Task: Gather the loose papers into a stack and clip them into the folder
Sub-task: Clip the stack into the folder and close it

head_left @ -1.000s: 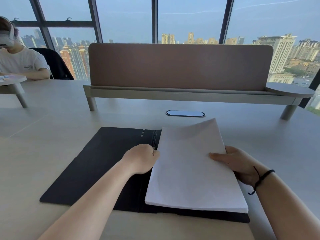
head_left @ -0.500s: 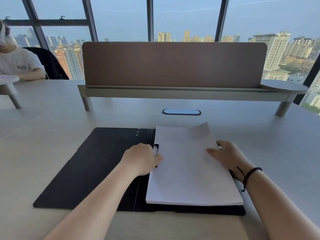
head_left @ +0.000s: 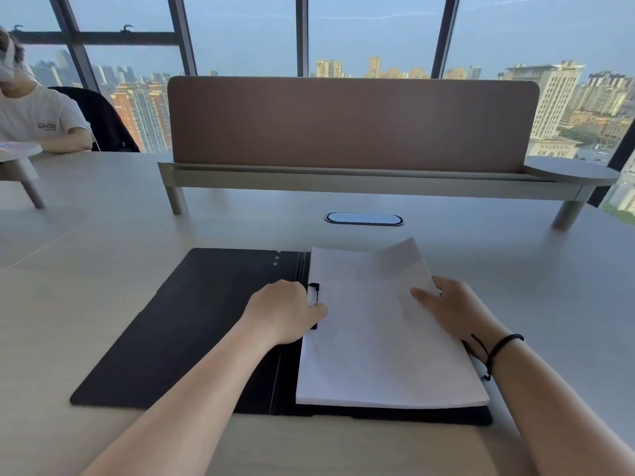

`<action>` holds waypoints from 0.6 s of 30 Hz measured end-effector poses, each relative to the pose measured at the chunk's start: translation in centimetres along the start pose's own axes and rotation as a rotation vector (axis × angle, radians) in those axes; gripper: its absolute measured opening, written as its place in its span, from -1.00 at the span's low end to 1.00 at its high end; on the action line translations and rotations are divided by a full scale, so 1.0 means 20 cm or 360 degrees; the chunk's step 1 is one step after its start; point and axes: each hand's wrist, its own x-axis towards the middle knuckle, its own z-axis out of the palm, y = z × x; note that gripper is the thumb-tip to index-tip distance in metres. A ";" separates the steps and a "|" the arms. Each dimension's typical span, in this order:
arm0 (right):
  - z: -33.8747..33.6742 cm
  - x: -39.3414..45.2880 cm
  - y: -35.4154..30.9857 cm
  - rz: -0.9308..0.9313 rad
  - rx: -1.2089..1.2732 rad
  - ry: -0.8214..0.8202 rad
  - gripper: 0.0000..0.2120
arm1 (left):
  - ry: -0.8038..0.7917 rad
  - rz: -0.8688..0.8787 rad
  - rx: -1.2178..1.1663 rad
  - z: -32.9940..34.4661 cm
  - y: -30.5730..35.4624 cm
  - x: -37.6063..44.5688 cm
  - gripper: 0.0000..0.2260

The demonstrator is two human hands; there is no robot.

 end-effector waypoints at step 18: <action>0.02 -0.12 -0.04 -0.0015 -0.1027 0.0189 -0.37 | 0.0306 -0.0114 -0.0007 0.12 -0.03 0.01 -0.64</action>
